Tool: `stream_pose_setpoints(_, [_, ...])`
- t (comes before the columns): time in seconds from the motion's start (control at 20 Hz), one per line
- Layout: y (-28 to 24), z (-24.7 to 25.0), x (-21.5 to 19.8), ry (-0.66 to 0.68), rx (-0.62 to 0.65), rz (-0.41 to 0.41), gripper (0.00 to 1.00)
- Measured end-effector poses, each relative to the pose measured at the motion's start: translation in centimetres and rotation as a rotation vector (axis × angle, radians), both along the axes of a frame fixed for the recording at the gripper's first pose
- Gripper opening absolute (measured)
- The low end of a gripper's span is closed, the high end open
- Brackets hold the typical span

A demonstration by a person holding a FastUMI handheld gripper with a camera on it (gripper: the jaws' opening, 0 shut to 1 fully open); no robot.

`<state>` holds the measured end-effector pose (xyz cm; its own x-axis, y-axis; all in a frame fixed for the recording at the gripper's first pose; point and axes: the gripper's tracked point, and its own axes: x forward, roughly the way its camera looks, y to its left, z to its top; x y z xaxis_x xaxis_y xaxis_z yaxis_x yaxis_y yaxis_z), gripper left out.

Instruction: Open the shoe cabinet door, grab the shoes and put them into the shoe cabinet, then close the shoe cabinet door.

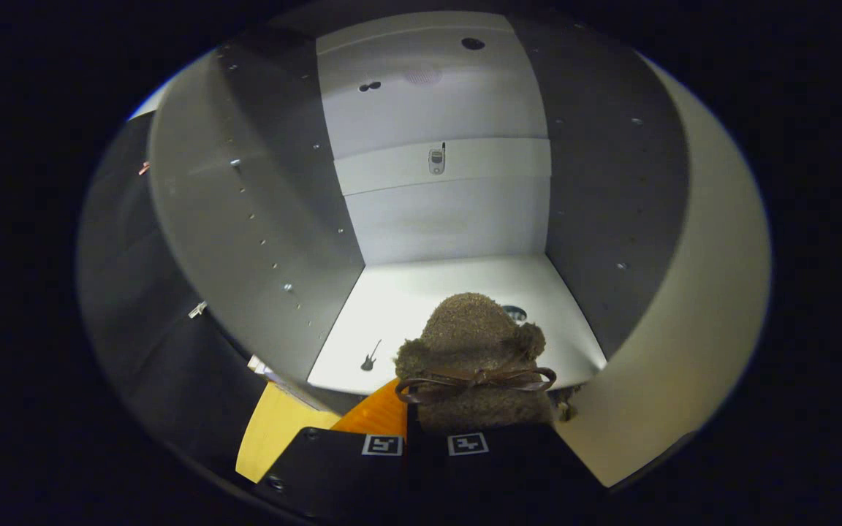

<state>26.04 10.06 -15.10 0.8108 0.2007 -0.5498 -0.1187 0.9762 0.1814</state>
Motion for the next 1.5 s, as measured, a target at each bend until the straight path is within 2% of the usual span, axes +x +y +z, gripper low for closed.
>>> stream_pose_setpoints(0.2, [-0.4, -1.4, 7.8, -0.030, -0.059, -0.057, 0.08])
stream_pose_setpoints(0.5, [0.7, -3.0, 14.9, -0.018, -0.038, -0.110, 0.08])
stream_pose_setpoints(0.85, [1.9, -6.7, 15.8, 0.053, -0.109, -0.082, 0.08])
stream_pose_setpoints(0.95, [1.7, -7.0, 15.8, 0.064, -0.106, -0.090, 0.11])
stream_pose_setpoints(1.0, [1.7, -7.0, 15.7, 0.066, -0.101, -0.093, 0.16])
stream_pose_setpoints(1.1, [2.1, -7.0, 15.5, 0.072, -0.073, -0.091, 0.18])
stream_pose_setpoints(1.2, [2.4, -7.0, 15.0, 0.073, -0.058, -0.090, 0.37])
stream_pose_setpoints(1.25, [2.6, -6.9, 14.7, 0.068, -0.056, -0.086, 0.41])
stream_pose_setpoints(1.5, [3.9, -5.9, 12.9, 0.068, -0.040, -0.049, 0.77])
